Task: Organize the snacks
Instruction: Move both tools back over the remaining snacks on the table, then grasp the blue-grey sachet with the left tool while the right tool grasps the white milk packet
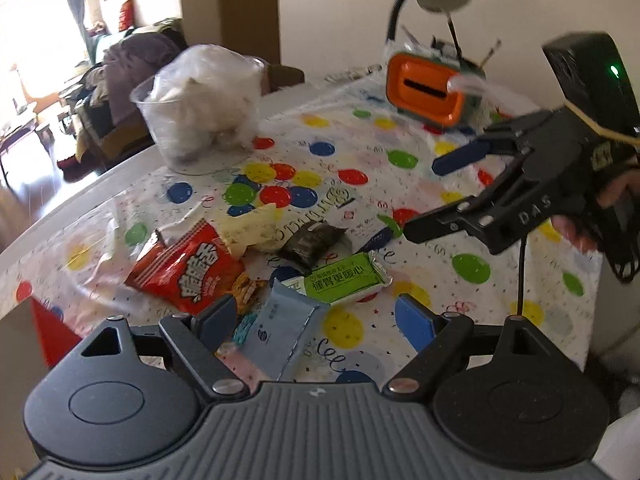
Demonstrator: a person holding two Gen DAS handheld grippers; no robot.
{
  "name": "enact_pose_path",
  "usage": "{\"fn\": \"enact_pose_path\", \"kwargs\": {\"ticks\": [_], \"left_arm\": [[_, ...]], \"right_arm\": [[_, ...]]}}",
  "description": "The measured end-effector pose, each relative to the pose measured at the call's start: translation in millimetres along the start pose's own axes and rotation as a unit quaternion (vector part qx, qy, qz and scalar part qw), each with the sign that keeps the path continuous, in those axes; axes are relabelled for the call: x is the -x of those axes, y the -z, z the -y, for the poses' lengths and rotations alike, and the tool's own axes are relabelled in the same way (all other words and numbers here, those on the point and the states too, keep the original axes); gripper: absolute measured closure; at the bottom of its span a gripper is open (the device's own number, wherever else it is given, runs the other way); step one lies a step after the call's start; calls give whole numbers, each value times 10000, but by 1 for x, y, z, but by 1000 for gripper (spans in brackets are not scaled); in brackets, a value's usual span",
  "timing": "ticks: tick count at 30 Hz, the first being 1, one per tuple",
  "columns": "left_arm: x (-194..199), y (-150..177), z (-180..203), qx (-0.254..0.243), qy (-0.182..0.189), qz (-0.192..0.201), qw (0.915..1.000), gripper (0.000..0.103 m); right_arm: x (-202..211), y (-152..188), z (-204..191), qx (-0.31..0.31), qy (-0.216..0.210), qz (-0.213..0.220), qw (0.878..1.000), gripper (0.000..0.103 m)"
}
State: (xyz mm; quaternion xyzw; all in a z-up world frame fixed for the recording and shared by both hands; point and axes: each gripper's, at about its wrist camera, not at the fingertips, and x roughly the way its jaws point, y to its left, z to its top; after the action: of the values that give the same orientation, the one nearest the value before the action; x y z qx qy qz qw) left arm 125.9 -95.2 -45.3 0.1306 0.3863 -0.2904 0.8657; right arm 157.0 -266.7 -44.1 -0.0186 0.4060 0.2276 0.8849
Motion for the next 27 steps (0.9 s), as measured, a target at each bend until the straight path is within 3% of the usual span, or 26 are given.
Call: {"fn": "enact_pose_path", "kwargs": {"ticks": [11, 21, 27], "left_arm": [[-58, -7, -11, -482, 165, -653, 9966, 17], [-93, -2, -27, -640, 265, -1099, 9915, 17], [-103, 0, -23, -882, 296, -1182, 9886, 33]], "right_arm": [[-60, 2, 39, -418, 343, -377, 9978, 3], [-103, 7, 51, -679, 638, -782, 9926, 17], [-115, 7, 44, -529, 708, -837, 9926, 23]]}}
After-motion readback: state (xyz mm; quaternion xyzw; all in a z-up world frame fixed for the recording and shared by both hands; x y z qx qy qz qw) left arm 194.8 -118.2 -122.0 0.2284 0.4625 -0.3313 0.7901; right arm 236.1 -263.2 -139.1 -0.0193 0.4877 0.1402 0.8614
